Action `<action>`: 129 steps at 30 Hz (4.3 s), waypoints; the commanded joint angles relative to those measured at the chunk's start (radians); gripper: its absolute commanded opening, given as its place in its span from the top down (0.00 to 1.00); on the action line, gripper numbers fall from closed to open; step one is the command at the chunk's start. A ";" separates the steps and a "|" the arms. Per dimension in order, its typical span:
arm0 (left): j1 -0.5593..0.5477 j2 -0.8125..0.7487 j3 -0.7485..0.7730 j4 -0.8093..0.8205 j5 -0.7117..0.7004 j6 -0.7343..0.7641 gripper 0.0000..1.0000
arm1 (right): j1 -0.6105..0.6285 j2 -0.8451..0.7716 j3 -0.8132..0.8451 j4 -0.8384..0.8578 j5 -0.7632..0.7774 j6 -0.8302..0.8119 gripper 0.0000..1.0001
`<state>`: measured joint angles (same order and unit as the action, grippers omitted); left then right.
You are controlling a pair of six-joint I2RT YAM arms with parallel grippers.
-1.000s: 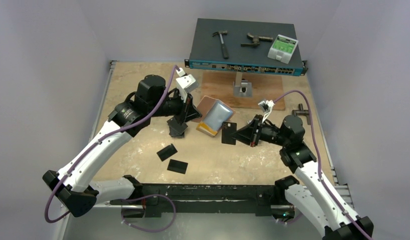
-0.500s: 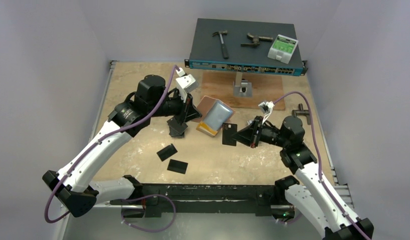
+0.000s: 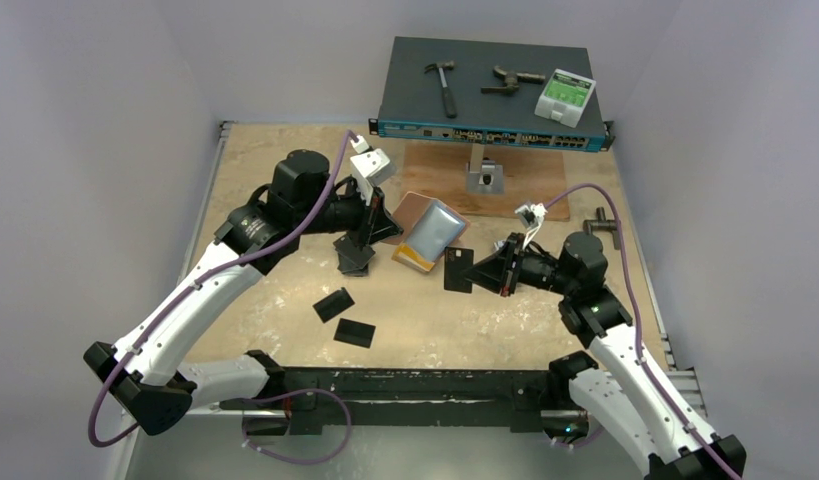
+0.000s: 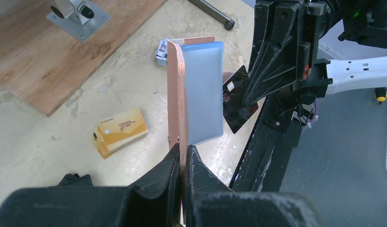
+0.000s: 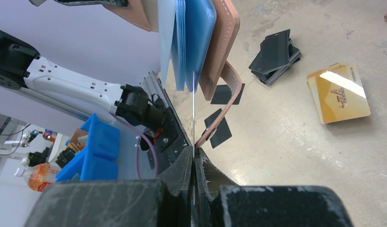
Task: Put the credit cards into the card holder
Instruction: Place the card holder at the center of the board, then pick up the card holder from the center of the board.
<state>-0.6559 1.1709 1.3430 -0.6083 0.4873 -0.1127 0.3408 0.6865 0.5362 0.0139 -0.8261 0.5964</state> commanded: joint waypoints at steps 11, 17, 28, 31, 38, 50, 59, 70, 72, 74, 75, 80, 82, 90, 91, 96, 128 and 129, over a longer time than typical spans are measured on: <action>0.001 -0.024 -0.005 0.049 0.017 -0.019 1.00 | -0.001 -0.026 0.003 0.084 -0.067 0.020 1.00; 0.000 -0.023 -0.003 0.049 0.018 -0.021 1.00 | -0.001 -0.020 0.004 0.117 -0.087 0.043 1.00; -0.001 -0.018 -0.002 0.054 0.020 -0.024 1.00 | -0.001 -0.018 0.008 0.177 -0.122 0.082 1.00; 0.001 -0.016 -0.001 0.053 0.021 -0.025 1.00 | -0.002 -0.013 0.013 0.197 -0.129 0.092 1.00; 0.001 -0.011 0.001 0.056 0.029 -0.024 1.00 | 0.002 0.051 0.063 0.254 -0.104 0.121 1.00; -0.002 0.006 -0.006 0.058 0.067 -0.003 1.00 | 0.207 0.189 0.177 0.201 0.177 0.050 1.00; -0.017 0.010 -0.019 0.070 0.170 -0.002 0.94 | 0.227 0.214 0.197 0.190 0.242 0.030 1.00; -0.057 0.018 -0.050 0.069 0.254 0.024 0.89 | 0.248 0.226 0.188 0.224 0.205 0.033 1.00; -0.057 0.023 -0.056 0.078 0.233 0.016 0.89 | 0.249 0.230 0.186 0.219 0.178 0.031 1.00; -0.057 0.029 -0.077 0.083 0.200 -0.016 0.92 | 0.250 0.230 0.185 0.183 0.171 0.022 1.00; -0.058 0.034 -0.100 0.096 0.186 -0.035 0.94 | 0.249 0.228 0.185 0.162 0.168 0.017 1.00; -0.079 0.116 -0.207 0.166 0.066 -0.134 1.00 | 0.249 0.248 0.196 -0.097 0.219 -0.062 1.00; -0.083 0.175 -0.217 0.200 0.048 -0.180 1.00 | 0.250 0.254 0.164 -0.160 0.237 -0.081 1.00; -0.111 0.493 -0.097 0.246 0.077 -0.194 1.00 | 0.250 0.335 0.079 -0.284 0.350 -0.103 1.00; -0.116 0.533 -0.070 0.240 0.093 -0.192 1.00 | 0.249 0.348 0.077 -0.286 0.360 -0.103 1.00; -0.136 0.672 -0.053 0.280 0.190 -0.182 1.00 | 0.249 0.442 0.084 -0.309 0.396 -0.119 1.00; -0.021 0.633 -0.259 0.218 0.410 0.026 0.19 | 0.249 0.728 0.235 -0.232 0.388 -0.149 1.00; -0.018 0.633 -0.259 0.227 0.409 0.012 0.19 | 0.250 0.731 0.235 -0.228 0.387 -0.149 1.00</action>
<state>-0.6815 1.8469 1.1114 -0.3672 0.8417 -0.1116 0.6052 1.4151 0.6994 -0.2810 -0.4629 0.4500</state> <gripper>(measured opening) 0.804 0.004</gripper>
